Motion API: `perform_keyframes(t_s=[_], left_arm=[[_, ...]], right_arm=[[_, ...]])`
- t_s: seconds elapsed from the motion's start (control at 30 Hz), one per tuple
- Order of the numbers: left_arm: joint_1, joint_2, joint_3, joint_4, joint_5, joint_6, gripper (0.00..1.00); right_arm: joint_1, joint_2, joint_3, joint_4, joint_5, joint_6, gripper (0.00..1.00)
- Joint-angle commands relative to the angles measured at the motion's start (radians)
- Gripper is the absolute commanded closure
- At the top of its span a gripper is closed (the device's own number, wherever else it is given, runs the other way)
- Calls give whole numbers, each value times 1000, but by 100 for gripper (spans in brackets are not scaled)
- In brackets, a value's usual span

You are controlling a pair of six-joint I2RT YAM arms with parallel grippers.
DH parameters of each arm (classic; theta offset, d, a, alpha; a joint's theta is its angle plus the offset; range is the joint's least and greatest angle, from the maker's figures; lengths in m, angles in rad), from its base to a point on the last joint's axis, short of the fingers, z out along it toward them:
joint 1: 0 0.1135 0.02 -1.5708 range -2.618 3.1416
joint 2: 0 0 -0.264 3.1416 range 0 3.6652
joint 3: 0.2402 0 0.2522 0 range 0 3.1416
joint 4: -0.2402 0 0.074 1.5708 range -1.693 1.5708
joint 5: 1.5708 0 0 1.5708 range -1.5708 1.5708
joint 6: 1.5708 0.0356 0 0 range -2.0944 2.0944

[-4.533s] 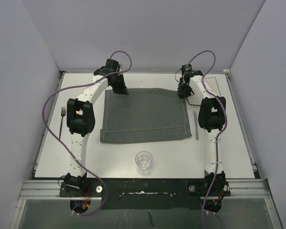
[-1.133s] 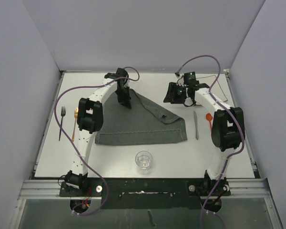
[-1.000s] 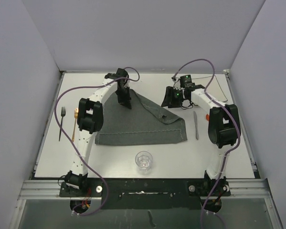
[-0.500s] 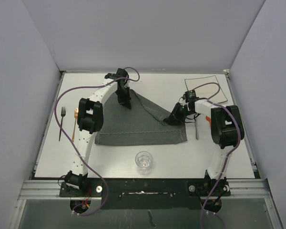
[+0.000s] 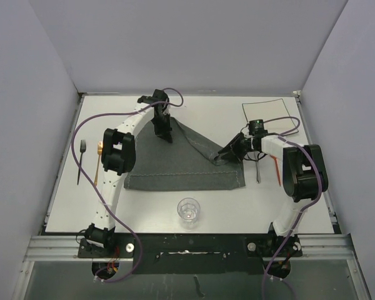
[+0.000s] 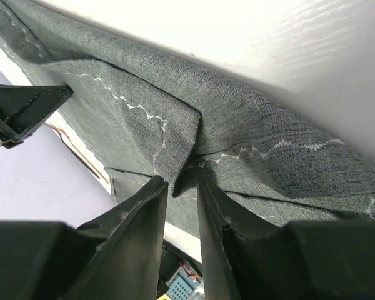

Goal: Set the dinner table for one person
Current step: Flatten out the napkin at the center of the board.

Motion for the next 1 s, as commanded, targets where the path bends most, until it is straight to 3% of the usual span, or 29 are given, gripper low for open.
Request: perform_keyframes(t_s=[0.0,0.97], left_arm=[[-6,27,11,-8,-10,11,100],[-3,17,-11,-5,-9,17,100]], right_arm=[[-8,-27,8,77,-44,72,72],[22,-3,-11,40,-37,83,68]])
